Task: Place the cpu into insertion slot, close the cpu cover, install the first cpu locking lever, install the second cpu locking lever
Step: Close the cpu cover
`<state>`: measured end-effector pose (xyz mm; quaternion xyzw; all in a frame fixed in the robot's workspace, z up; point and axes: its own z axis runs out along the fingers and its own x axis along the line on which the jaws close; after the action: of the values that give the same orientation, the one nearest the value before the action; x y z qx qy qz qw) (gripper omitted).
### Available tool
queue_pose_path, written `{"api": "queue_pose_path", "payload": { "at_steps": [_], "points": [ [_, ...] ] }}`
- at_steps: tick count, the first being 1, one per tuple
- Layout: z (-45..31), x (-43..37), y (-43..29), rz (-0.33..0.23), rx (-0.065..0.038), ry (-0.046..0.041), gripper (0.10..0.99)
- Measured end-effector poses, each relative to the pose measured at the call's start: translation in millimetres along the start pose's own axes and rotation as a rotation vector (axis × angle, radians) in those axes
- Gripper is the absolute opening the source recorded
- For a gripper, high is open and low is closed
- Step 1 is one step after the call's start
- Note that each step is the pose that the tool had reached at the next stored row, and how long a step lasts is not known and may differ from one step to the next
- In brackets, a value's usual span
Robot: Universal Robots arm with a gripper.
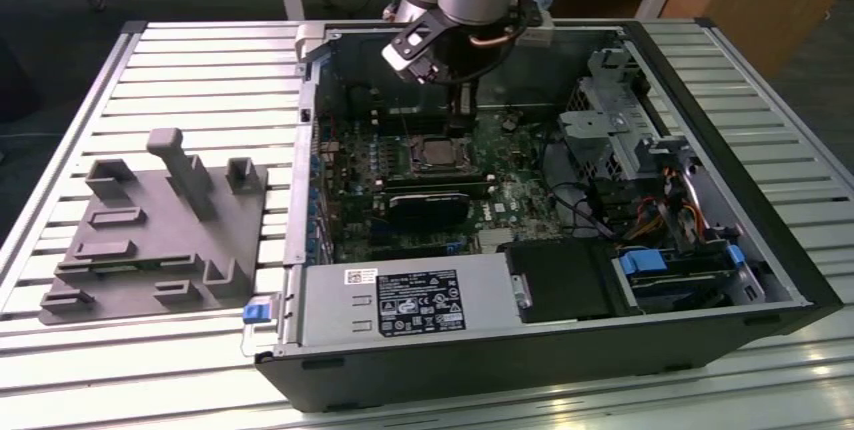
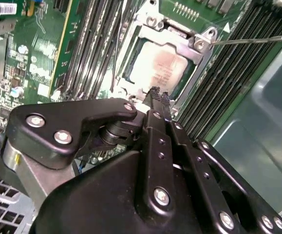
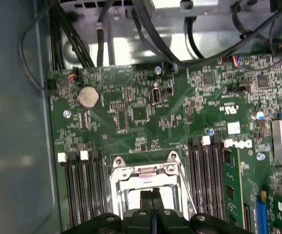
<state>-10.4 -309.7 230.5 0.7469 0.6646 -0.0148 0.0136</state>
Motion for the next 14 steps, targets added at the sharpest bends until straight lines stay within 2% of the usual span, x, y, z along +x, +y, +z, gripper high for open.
{"api": "queue_pose_path", "payload": {
  "at_steps": [2,5,9,14],
  "points": [
    [0.8,-1.3,-3.0,0.001,-0.014,0.0028,0.106],
    [1.9,-4.4,-10.4,0.001,-0.023,0.0061,0.106],
    [4.1,-8.3,-17.6,0.001,-0.026,0.0108,0.106],
    [6.4,-9.5,-21.5,0.001,-0.025,0.0203,0.106]
  ]
}}
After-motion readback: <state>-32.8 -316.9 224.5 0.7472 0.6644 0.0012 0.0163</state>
